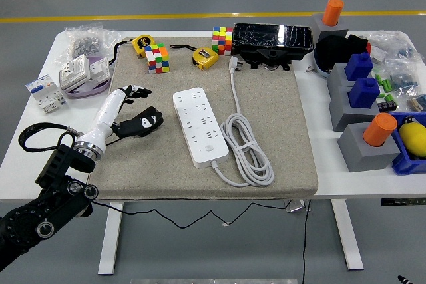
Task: Put the plug near the board,insert it into the board,press the button,pull the plug out
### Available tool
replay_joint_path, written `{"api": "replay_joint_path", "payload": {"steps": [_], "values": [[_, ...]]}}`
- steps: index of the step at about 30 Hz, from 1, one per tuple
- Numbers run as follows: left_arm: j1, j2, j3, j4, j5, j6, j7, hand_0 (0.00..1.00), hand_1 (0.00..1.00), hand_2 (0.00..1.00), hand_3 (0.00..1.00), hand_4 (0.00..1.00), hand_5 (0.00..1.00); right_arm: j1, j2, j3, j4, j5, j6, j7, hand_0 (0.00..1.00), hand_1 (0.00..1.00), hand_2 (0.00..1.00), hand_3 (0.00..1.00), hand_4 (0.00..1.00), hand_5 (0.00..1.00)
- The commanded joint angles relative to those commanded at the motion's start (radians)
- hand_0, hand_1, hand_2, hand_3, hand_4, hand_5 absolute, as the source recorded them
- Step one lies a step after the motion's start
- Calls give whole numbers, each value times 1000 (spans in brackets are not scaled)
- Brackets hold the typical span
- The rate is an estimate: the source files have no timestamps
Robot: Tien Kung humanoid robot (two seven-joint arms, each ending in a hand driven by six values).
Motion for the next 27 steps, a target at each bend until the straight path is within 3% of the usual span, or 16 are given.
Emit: {"api": "replay_joint_path", "payload": {"steps": [17,18,23,24,27], "values": [[-36,-53,35,123,49,42,50,729,773,729,750,860,239,1,-2,-8,-1,4,1,-1,543,645,664,562,900,426],[-37,-56,35,127,50,43,51,717,738,650,721,869,226,1,-2,-8,-1,4,1,-1,543,645,664,562,901,426],[-50,-71,41,157,70,35,72,717,738,650,721,869,226,0,-3,-10,0,4,0,-1,543,645,664,562,901,426],[-52,-73,42,163,72,34,76,681,681,559,626,831,184,0,-3,-11,0,5,0,-1,543,645,664,562,901,426],[-58,-79,42,177,78,31,84,681,681,559,626,831,184,0,-2,-11,0,5,1,0,543,645,664,562,901,426]]}}
